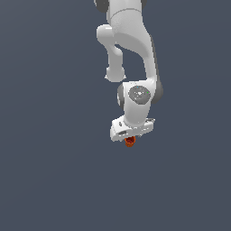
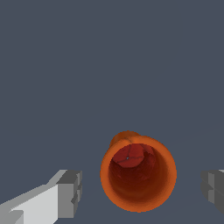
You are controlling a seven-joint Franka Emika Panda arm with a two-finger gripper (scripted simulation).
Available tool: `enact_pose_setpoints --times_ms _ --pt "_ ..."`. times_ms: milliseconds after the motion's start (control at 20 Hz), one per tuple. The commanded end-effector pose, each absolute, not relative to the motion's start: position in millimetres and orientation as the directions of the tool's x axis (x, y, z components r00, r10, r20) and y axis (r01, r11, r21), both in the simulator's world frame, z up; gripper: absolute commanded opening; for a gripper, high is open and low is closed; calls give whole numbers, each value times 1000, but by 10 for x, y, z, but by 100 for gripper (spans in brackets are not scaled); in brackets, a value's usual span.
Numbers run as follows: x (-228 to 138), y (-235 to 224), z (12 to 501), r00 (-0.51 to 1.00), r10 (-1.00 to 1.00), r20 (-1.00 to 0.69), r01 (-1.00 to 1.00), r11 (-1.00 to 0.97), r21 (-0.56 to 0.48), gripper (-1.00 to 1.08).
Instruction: Pick up the object and move it to a goal position.
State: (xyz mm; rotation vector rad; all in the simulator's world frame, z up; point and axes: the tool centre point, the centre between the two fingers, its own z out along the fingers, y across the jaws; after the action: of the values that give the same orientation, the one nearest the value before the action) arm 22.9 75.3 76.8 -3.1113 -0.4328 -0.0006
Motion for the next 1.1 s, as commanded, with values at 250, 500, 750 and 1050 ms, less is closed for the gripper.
enact_pose_setpoints --times_ms 250,500,750,1050 --pt "219 758 418 961 277 0 277 -961 0 100" --pt "231 758 380 961 277 0 277 -961 0 -100" --pt "231 758 380 961 277 0 277 -961 0 -100" --pt "232 756 385 961 277 0 277 -961 0 -100"
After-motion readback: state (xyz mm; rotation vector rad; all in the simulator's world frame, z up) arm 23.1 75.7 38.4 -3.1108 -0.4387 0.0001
